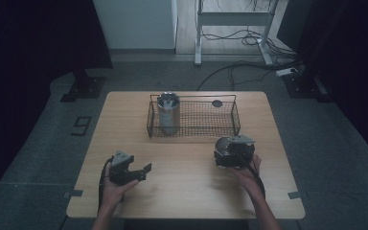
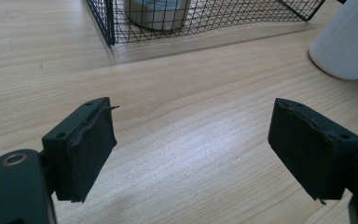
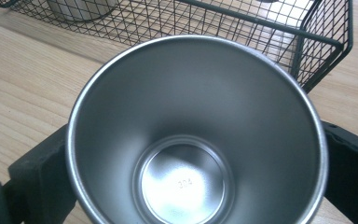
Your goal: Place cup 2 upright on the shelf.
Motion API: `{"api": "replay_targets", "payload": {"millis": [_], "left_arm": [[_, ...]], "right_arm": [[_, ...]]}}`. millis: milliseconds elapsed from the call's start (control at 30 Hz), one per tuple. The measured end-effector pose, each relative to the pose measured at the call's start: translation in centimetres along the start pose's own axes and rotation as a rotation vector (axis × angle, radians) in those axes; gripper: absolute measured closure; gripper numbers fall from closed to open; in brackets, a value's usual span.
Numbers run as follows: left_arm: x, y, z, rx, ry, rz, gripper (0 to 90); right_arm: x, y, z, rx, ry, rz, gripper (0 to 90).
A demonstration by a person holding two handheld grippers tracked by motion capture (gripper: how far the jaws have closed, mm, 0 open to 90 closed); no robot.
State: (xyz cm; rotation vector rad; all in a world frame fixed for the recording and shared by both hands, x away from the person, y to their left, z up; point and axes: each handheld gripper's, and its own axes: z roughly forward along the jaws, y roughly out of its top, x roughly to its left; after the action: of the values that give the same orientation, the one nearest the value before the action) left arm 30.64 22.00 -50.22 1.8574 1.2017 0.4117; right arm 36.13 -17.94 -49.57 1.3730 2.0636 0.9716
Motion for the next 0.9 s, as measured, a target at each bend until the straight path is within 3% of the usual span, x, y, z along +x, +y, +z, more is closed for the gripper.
{"api": "replay_targets", "payload": {"millis": [67, 433, 900], "left_arm": [[-0.07, 0.00, -0.03, 0.000, -0.001, 0.002, 14.7], [-0.13, 0.04, -0.07, -0.003, -0.002, 0.004, 14.7], [-0.18, 0.00, 0.02, 0.002, -0.004, 0.005, 14.8]], "right_arm": [[-0.11, -0.15, 0.11, -0.002, 0.034, 0.005, 6.0], [-0.43, -0.29, 0.11, -0.004, 0.061, -0.028, 6.9], [-0.95, -0.42, -0.21, -0.027, 0.057, -0.002, 7.0]]}}
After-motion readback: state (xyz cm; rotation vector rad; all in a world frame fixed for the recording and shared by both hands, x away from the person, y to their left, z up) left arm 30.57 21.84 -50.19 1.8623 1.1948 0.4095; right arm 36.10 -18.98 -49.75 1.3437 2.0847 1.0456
